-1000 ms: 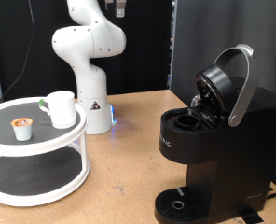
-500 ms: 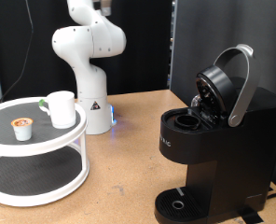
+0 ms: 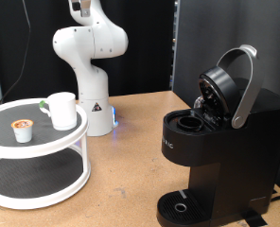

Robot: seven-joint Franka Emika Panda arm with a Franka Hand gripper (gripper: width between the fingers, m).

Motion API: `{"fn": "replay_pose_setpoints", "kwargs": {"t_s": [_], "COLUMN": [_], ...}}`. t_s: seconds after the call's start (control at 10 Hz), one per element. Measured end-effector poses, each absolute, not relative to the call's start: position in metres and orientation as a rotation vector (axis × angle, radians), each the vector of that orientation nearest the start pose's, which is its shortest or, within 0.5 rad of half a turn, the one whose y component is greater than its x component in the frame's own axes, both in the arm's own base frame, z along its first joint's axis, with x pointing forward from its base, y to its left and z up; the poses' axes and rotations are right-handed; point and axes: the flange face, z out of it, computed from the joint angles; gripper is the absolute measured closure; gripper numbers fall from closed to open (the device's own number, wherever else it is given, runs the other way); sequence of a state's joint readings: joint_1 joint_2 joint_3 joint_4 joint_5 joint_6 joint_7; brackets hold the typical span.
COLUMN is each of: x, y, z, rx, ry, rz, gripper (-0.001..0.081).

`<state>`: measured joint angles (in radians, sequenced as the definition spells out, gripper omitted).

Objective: Make a cup of coffee with the keurig machine

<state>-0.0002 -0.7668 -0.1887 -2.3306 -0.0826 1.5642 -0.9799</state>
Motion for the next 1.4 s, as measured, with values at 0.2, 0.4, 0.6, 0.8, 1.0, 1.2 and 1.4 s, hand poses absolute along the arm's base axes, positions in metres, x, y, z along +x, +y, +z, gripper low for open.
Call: {"fn": "replay_pose_setpoints", "kwargs": {"t_s": [0.2,0.4,0.6,0.8,1.0,1.2,1.4], "x": [0.307,0.31,0.313,0.317,0.316,0.313,0.309], "y": [-0.1,-0.128,-0.159,-0.183,-0.182,-0.192,-0.208], "z": [0.584,0.577,0.573,0.575,0.573,0.57,0.567], "rx": [-2.831,-2.837,-2.832,-2.825,-2.816,-2.795,-2.795], "ry": [-1.25,-1.246,-1.303,-1.308,-1.314,-1.329,-1.331], "rz": [-0.064,-0.063,-0.062,-0.094,-0.091,-0.103,-0.092], "gripper": [0.0004,0.0004,0.0004,0.0004,0.0004,0.0004,0.0004]}}
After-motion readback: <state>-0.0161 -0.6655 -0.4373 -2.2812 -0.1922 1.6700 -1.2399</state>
